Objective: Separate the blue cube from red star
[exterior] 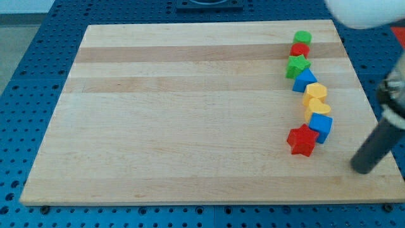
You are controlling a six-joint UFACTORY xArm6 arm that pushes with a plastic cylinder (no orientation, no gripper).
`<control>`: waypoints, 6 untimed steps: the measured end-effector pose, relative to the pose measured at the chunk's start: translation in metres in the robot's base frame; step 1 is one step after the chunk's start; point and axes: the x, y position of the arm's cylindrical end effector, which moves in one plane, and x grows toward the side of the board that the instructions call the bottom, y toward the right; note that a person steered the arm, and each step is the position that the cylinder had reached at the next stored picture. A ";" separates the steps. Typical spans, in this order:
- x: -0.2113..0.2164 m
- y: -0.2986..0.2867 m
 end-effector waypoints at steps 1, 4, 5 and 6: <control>-0.035 -0.014; -0.067 -0.228; -0.067 -0.184; -0.061 -0.135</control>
